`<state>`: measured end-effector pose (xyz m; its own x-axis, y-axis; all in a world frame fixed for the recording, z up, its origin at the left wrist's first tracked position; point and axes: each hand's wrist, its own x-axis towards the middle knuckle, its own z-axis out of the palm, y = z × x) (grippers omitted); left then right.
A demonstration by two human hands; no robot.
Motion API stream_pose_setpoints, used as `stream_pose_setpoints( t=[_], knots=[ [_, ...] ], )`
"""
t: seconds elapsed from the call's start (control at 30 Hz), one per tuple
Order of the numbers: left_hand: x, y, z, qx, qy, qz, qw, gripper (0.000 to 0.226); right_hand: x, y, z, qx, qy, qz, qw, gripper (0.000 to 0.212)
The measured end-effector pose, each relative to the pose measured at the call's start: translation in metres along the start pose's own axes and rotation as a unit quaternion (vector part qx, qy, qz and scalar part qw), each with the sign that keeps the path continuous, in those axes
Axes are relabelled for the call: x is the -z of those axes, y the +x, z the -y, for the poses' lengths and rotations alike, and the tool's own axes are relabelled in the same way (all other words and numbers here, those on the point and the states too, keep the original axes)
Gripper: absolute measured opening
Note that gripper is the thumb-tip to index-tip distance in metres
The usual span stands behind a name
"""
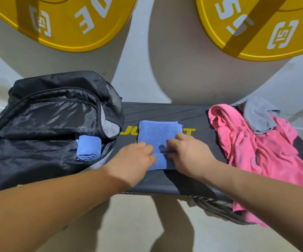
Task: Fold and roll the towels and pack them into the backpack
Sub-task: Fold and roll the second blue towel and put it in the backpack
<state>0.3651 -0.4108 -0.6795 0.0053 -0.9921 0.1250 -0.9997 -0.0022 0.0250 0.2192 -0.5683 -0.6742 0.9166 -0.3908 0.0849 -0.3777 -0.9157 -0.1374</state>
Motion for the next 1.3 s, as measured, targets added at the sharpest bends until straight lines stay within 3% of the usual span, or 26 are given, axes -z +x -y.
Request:
stream_pose_setpoints(
  t=[0.13, 0.33, 0.4, 0.47, 0.53, 0.6, 0.63, 0.73, 0.8, 0.87, 0.93, 1.1, 1.23, 1.3],
  knots=[
    [-0.006, -0.009, -0.006, -0.003, 0.017, 0.009, 1.0, 0.019, -0.004, -0.012, 0.01, 0.138, -0.103, -0.035, 0.984, 0.019],
    [-0.007, -0.005, 0.0, 0.039, -0.003, 0.011, 0.999, 0.018, -0.017, -0.02, -0.003, 0.077, -0.085, -0.025, 0.993, 0.025],
    [-0.006, -0.004, 0.005, 0.074, -0.061, 0.022, 0.995, 0.023, -0.014, -0.016, -0.007, 0.061, -0.039, 0.0, 0.997, 0.025],
    [-0.001, -0.003, 0.013, 0.144, -0.181, 0.039, 0.972, 0.022, -0.004, -0.01, -0.007, 0.026, 0.057, 0.056, 0.996, 0.03],
    [0.003, -0.003, 0.019, 0.221, -0.307, 0.048, 0.924, 0.016, 0.006, -0.003, -0.012, -0.061, 0.193, 0.107, 0.974, 0.023],
    [0.003, -0.005, 0.02, 0.288, -0.403, 0.037, 0.868, 0.013, 0.006, 0.0, -0.016, -0.122, 0.258, 0.111, 0.952, 0.02],
    [0.002, -0.005, 0.019, 0.308, -0.408, 0.023, 0.859, 0.013, 0.004, 0.001, -0.017, -0.147, 0.27, 0.105, 0.946, 0.021],
    [0.001, -0.004, 0.02, 0.289, -0.289, -0.04, 0.912, 0.013, -0.003, 0.005, -0.014, -0.195, 0.255, 0.095, 0.942, 0.024],
    [0.001, 0.0, 0.021, 0.181, -0.169, -0.07, 0.966, 0.01, -0.007, 0.009, -0.016, -0.203, 0.216, 0.102, 0.95, 0.022],
    [0.0, 0.002, 0.018, 0.051, -0.049, -0.062, 0.996, 0.013, -0.005, 0.011, -0.018, -0.205, 0.207, 0.098, 0.952, 0.023],
    [0.0, 0.0, 0.011, 0.005, -0.011, -0.04, 0.999, 0.003, -0.004, 0.011, -0.021, -0.187, 0.21, 0.08, 0.956, 0.033],
    [0.002, -0.003, 0.011, 0.049, 0.018, 0.051, 0.997, 0.037, -0.007, 0.01, -0.021, -0.128, 0.11, 0.078, 0.983, 0.038],
    [-0.001, 0.001, 0.012, 0.094, -0.048, 0.051, 0.993, 0.036, -0.006, 0.011, -0.021, -0.175, 0.158, 0.099, 0.967, 0.041],
    [0.0, 0.003, 0.014, 0.107, -0.086, 0.043, 0.99, 0.034, -0.003, 0.004, -0.022, -0.11, 0.108, 0.052, 0.987, 0.053]
  ],
)
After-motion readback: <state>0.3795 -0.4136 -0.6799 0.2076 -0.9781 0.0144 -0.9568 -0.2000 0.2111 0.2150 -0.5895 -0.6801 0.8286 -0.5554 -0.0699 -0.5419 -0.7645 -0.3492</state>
